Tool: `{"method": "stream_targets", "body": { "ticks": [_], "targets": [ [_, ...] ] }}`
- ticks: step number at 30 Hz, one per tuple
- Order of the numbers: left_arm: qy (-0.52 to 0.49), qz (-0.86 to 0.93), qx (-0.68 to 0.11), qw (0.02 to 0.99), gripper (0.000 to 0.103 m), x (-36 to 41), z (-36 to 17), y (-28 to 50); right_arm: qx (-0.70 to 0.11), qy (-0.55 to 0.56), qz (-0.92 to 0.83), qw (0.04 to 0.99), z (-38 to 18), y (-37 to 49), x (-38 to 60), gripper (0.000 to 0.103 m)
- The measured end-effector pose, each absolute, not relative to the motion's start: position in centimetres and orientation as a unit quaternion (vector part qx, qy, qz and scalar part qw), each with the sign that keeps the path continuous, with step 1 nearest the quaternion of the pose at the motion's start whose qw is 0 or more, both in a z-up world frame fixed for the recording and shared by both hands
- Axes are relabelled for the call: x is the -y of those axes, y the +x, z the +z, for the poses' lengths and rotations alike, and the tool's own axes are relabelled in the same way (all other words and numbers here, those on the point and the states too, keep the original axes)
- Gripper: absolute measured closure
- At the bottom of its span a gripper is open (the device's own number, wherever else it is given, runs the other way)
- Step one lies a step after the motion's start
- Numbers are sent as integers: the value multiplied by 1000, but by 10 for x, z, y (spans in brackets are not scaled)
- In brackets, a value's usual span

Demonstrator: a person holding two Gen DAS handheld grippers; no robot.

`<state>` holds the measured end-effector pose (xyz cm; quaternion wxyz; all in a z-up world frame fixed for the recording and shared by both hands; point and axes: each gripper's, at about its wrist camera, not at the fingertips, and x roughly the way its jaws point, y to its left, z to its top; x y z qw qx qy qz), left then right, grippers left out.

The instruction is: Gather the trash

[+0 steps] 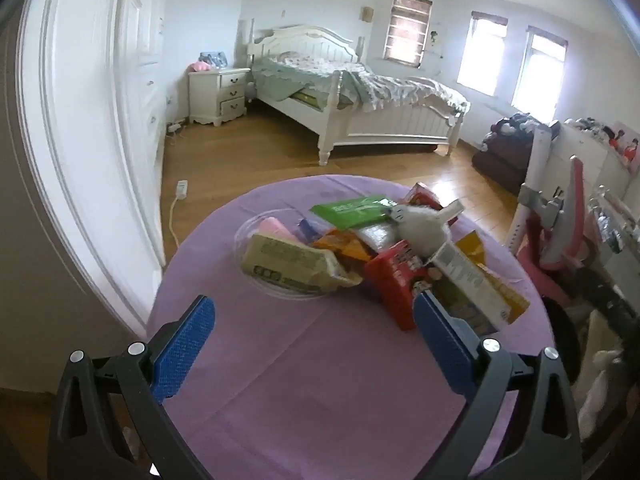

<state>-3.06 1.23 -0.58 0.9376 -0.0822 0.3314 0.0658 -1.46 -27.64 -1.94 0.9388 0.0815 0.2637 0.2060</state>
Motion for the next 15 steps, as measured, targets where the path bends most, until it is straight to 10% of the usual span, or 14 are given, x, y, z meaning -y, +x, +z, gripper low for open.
{"method": "stream_targets", "body": {
  "ticks": [15],
  "targets": [
    [-115,62,-346,929,5,-32,-21,-35,-319,134,228,910,-38,-5,290,4]
  ]
}}
